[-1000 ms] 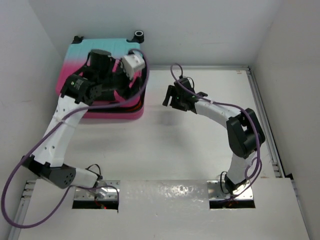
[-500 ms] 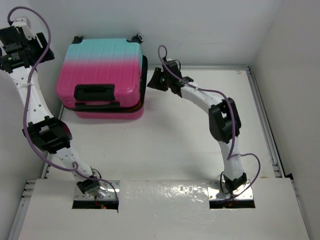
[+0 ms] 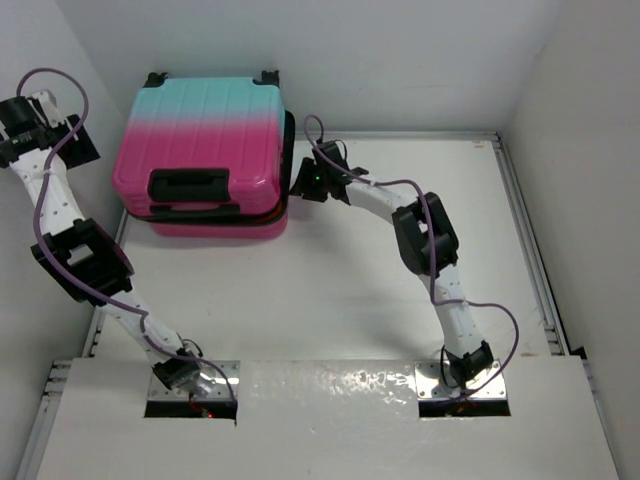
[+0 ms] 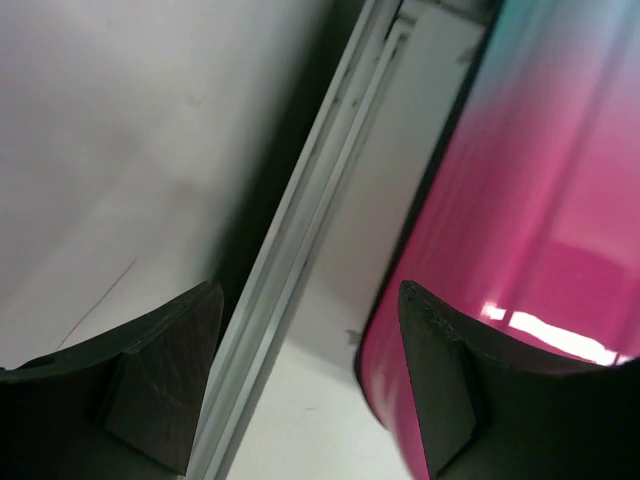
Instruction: Pack the luggage
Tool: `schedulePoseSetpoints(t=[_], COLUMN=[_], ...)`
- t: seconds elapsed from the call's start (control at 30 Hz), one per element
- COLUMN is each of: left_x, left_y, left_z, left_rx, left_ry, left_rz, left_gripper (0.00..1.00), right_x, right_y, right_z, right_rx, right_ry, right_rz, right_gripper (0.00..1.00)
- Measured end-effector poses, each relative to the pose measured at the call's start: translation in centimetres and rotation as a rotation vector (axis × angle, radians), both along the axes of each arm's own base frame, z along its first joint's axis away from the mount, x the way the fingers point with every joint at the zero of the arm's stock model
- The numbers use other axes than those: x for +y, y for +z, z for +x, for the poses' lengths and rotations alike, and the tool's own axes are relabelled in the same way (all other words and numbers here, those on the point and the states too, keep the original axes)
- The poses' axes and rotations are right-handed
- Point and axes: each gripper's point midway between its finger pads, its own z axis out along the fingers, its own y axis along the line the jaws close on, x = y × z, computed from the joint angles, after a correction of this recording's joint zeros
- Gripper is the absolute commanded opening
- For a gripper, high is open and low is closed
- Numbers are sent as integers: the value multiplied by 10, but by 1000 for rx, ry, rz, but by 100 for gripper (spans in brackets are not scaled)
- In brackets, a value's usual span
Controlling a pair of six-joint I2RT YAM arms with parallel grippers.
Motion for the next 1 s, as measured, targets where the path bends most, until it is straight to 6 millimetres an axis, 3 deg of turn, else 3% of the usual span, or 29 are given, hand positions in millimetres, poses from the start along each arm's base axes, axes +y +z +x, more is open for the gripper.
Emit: schedulePoseSetpoints(t=[0.1, 0.2, 0.3, 0.5, 0.83, 1.0], left_x=[7, 6, 7, 10, 9, 7], left_y=[-19, -32, -42, -44, -54, -60], left_z=[-4, -5, -6, -5, -8, -10], left_rx=[40, 60, 72, 69, 85, 97], left_ry=[7, 0, -4, -4, -21, -25], left_rz=[-7, -13, -15, -2, 7, -3], left_gripper=[68, 68, 68, 68, 68, 68], right_x=[-2, -4, -5, 14, 15, 19], right_y=[-2, 9, 41, 120, 97, 97], right_z=[-4, -18, -24, -4, -2, 21], right_rx=[1, -19, -84, -247, -211, -237], right_ry=[-9, -9, 4, 15, -12, -42], right_rz=[-11, -36, -58, 60, 40, 27], right_gripper=[45, 47, 48, 47, 43, 41])
